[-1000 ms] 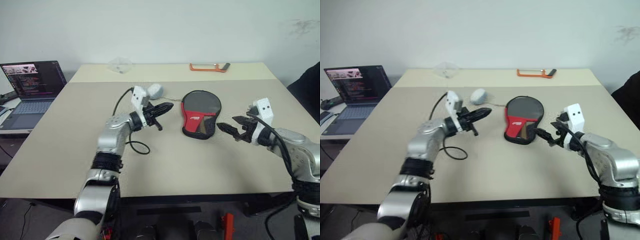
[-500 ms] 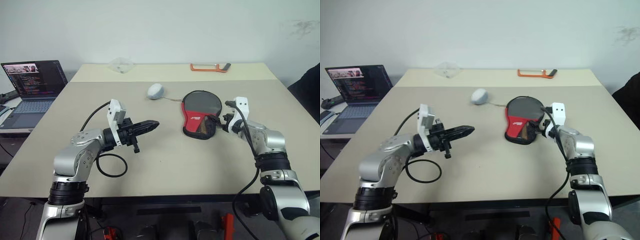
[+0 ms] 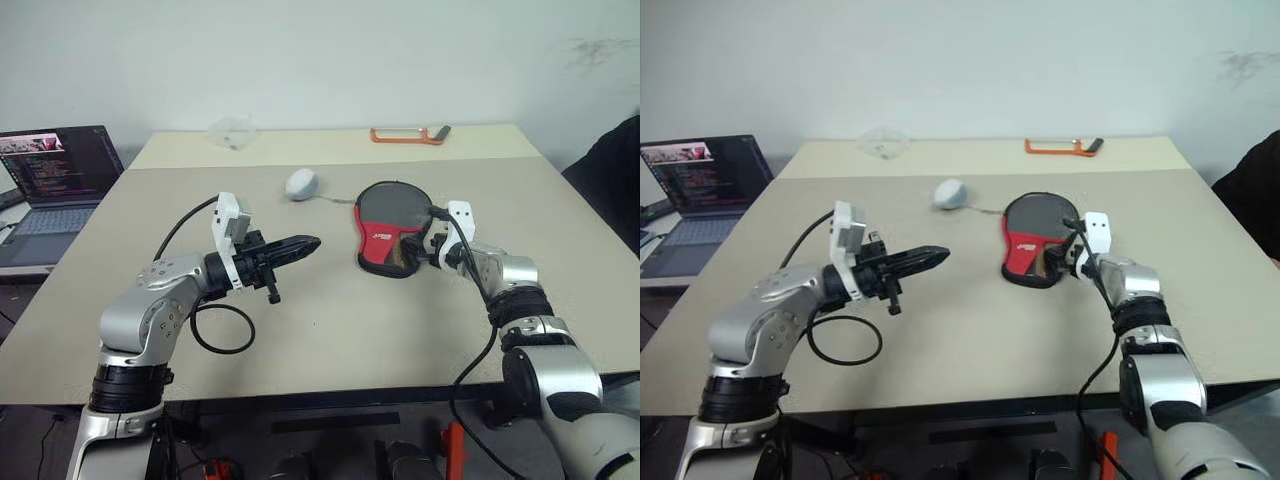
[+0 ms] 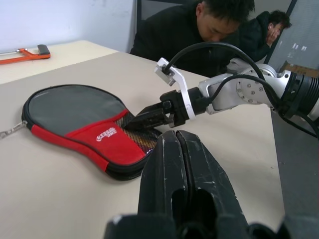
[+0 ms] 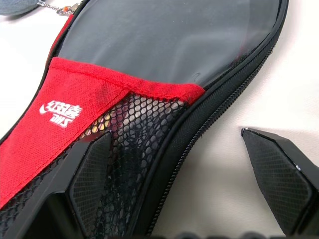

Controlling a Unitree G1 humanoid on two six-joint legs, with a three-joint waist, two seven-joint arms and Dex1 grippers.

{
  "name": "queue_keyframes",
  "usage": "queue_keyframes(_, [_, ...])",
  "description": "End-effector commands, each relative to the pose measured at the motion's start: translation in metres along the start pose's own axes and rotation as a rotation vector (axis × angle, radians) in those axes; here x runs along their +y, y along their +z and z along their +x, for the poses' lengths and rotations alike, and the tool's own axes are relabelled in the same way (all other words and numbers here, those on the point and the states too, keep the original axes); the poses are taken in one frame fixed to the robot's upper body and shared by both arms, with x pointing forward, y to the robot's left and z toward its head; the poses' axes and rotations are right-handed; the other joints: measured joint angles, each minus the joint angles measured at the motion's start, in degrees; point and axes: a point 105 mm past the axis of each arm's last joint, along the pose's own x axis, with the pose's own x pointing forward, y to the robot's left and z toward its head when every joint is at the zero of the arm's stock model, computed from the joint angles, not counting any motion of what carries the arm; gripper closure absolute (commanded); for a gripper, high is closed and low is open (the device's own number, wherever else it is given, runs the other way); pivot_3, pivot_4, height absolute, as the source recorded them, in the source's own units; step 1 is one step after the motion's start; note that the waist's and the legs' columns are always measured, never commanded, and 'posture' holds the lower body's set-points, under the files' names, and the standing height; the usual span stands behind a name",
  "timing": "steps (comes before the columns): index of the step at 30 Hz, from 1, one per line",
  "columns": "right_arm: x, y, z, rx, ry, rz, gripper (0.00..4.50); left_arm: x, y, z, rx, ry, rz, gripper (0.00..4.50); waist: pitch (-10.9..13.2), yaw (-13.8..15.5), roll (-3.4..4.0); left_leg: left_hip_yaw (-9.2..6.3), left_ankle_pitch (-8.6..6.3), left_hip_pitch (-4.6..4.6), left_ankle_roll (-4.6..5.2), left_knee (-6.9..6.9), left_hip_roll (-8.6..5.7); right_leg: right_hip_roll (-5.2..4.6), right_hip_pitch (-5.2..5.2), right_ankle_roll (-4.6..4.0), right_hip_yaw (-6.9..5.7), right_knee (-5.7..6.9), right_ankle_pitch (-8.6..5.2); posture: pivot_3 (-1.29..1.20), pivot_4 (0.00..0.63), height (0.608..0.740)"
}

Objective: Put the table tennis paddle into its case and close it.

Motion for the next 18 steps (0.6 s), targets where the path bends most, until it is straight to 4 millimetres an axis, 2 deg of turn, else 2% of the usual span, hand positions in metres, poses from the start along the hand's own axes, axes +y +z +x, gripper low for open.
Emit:
queue_keyframes(1, [0.012,-0.004,0.008,0.027,0.030,-0.039,0.00,-0.004,0.012,0.002,-0.021,-0.019,0.050,4.46,0.00,-0.33,0.00,0.01,0.00,0.07,0.00,0.00,0.00,0.00,0.06,0.00,0.01,0.00,0.00,0.00,0.150,0.740])
queue_keyframes(2, [0.013,-0.005,0.009,0.031,0.031,-0.045,0.00,-0.004,0.012,0.002,-0.019,-0.020,0.051,4.46,0.00,-0.57,0.00,0.02,0.00,0.13,0.00,-0.01,0.01,0.01,0.12,0.00,0.01,-0.01,0.00,0.00,0.150,0.740])
queue_keyframes(3, [0.013,-0.005,0.010,0.032,0.032,-0.047,0.39,-0.004,0.012,0.002,-0.018,-0.020,0.052,4.50,0.00,-0.75,0.00,0.01,0.00,0.18,0.01,-0.01,0.01,0.01,0.18,0.00,0.01,-0.01,0.00,0.00,0.150,0.740])
queue_keyframes(4, [0.014,-0.006,0.011,0.033,0.033,-0.051,0.55,-0.004,0.011,0.002,-0.015,-0.020,0.052,4.50,0.00,-0.96,0.00,0.01,0.00,0.19,0.01,-0.01,0.01,0.01,0.18,0.00,0.01,-0.01,0.00,0.00,0.150,0.740])
queue_keyframes(13, [0.023,-0.015,0.016,0.066,0.071,0.036,3.50,-0.008,0.004,-0.001,0.016,-0.042,0.042,4.50,-0.01,-1.25,0.01,-0.03,0.00,0.26,0.01,-0.01,0.02,0.02,0.26,0.00,0.01,-0.01,0.00,0.00,0.150,0.740])
queue_keyframes(16, [0.032,-0.015,0.018,0.072,0.117,0.073,4.37,-0.014,-0.001,-0.003,0.038,-0.076,0.026,4.50,-0.01,-1.27,0.01,-0.03,-0.01,0.36,0.01,-0.03,0.02,0.02,0.35,0.00,0.01,-0.02,0.00,0.00,0.150,0.740])
queue_keyframes(18, [0.037,-0.013,0.018,0.071,0.136,0.086,4.47,-0.020,-0.003,-0.005,0.054,-0.109,0.010,4.50,-0.01,-1.30,0.01,0.01,-0.01,0.46,0.01,-0.11,0.03,0.02,0.40,0.00,0.05,-0.04,0.00,0.00,0.150,0.740])
